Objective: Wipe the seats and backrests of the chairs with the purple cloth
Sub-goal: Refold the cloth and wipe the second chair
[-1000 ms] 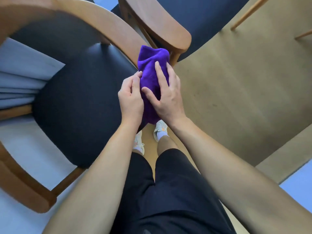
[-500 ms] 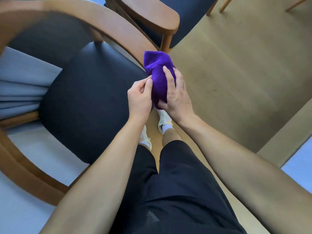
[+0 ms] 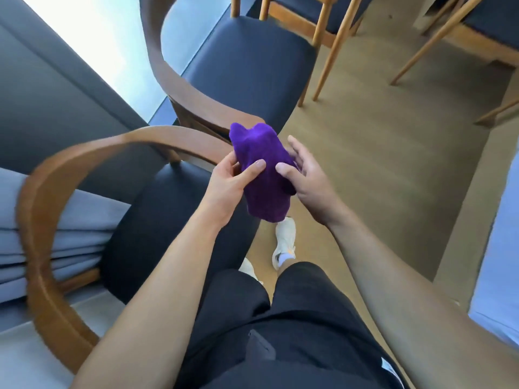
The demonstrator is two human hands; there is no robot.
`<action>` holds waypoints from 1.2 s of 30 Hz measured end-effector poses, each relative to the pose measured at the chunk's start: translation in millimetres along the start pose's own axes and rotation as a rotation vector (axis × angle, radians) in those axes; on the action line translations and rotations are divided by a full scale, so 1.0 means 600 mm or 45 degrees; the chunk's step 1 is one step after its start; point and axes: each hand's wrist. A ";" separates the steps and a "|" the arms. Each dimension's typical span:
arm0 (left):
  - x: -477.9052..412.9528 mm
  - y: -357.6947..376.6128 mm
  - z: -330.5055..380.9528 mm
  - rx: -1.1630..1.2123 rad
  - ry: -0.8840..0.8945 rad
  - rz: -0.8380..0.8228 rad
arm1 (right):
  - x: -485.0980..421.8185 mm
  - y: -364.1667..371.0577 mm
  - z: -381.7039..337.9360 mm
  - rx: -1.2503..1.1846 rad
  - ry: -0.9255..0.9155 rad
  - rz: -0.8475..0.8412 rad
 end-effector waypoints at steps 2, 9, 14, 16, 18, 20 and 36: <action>0.002 0.004 0.042 -0.045 0.067 -0.029 | 0.003 -0.004 -0.037 -0.053 0.018 0.062; -0.019 0.024 0.174 -0.266 0.268 0.113 | -0.024 -0.035 -0.151 0.042 -0.212 0.043; -0.061 0.060 0.243 -0.536 0.450 0.286 | -0.069 -0.080 -0.214 0.151 -0.301 -0.062; -0.081 0.084 0.261 -0.628 0.469 0.319 | -0.085 -0.107 -0.236 0.213 -0.323 -0.093; -0.103 0.114 0.276 -0.664 0.438 0.303 | -0.100 -0.140 -0.257 0.289 -0.365 -0.068; -0.123 0.146 0.288 -0.704 0.411 0.280 | -0.117 -0.176 -0.275 0.351 -0.418 -0.013; -0.233 0.323 0.310 -0.829 0.351 0.416 | -0.169 -0.396 -0.318 0.406 -0.513 -0.185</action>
Point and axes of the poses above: each hand's wrist, its own x-axis away from the middle knuckle, its own y-axis out of the palm, z = x × y, and after that the axes turned 1 degree about y, right-handed
